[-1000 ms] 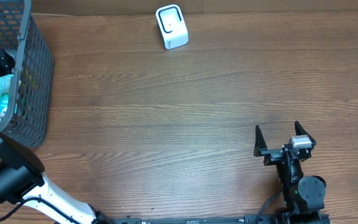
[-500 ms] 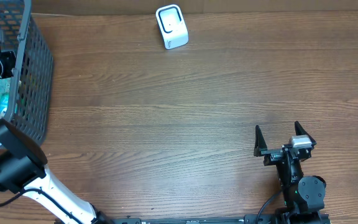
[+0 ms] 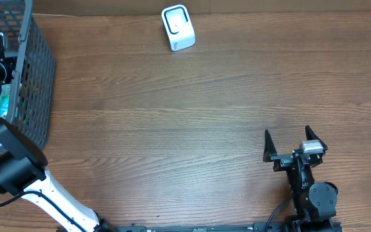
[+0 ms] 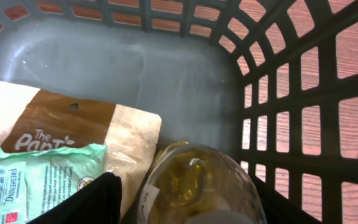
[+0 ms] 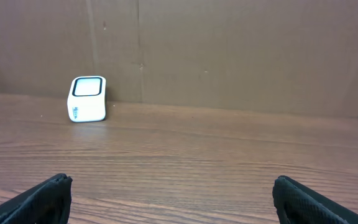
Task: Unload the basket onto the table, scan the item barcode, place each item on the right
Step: 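Reach the left gripper into the grey basket and grasp the yellow bottle, then carry the yellow bottle with the left gripper toward the white scanner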
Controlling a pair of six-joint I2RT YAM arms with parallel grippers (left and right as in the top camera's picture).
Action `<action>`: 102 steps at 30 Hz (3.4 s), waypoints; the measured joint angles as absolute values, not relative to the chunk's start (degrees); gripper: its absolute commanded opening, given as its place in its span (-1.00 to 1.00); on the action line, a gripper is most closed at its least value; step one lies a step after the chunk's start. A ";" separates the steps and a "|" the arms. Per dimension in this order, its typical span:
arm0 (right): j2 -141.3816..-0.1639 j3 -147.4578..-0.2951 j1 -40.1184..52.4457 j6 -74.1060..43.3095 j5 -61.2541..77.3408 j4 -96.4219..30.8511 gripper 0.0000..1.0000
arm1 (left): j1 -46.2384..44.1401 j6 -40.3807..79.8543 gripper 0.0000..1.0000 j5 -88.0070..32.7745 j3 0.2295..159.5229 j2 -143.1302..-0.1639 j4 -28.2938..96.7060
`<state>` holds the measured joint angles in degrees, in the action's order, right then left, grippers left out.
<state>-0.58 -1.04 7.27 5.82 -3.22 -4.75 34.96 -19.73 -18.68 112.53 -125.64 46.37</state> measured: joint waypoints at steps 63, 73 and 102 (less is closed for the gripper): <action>-0.58 -1.04 7.27 5.82 -3.22 -4.75 1.00 | -7.14 8.56 -0.53 -5.54 127.00 -97.36 65.21; -0.58 -1.04 7.27 5.80 -3.22 -4.75 1.00 | -23.20 19.03 -0.54 3.73 127.00 -108.73 66.02; -0.58 -1.04 7.27 5.82 -3.22 -4.75 1.00 | -45.67 34.61 -0.42 19.97 126.98 -132.68 52.69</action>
<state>-0.58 -1.04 7.27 5.82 -3.22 -4.75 -45.67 34.61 19.97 126.98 -132.68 52.69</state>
